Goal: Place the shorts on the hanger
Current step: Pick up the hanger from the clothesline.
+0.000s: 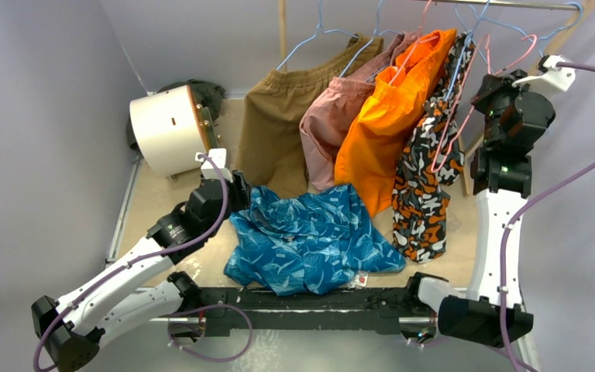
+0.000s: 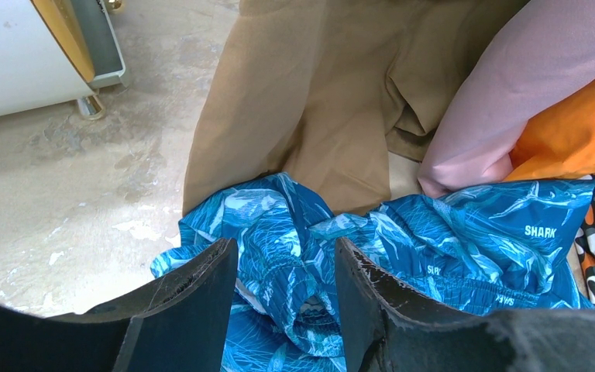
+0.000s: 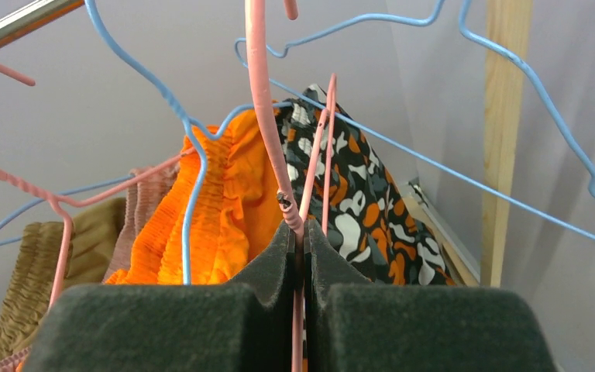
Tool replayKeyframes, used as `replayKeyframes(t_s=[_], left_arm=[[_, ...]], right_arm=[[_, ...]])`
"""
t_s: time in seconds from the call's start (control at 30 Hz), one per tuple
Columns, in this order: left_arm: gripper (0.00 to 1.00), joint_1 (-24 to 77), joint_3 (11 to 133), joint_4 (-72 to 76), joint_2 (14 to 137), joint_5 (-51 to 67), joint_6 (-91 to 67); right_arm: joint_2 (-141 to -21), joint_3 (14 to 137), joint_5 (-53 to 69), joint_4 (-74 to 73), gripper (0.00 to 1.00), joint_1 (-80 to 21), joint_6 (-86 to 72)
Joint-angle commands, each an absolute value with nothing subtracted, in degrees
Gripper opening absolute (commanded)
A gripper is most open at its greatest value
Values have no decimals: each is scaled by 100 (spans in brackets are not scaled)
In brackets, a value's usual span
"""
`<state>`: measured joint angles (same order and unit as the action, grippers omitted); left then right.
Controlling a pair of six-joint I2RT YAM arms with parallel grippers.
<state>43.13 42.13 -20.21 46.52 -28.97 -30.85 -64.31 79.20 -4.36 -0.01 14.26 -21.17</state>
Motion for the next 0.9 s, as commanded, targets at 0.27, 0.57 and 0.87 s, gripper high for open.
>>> replayKeyframes(t_s=[0.27, 0.57, 0.87], left_arm=[[48, 4271, 4431, -1793, 4799, -3006, -3099], [48, 4272, 4437, -1872, 4862, -3296, -3065], [48, 4267, 4452, -1961, 4824, -3591, -3039]], right_arm=[[-5686, 8457, -813, -1520, 0, 1230, -2256], [-5017, 8655, -851, -2975, 0, 1073, -2500], [-4171, 9313, -1071, -4229, 0, 976, -2676]])
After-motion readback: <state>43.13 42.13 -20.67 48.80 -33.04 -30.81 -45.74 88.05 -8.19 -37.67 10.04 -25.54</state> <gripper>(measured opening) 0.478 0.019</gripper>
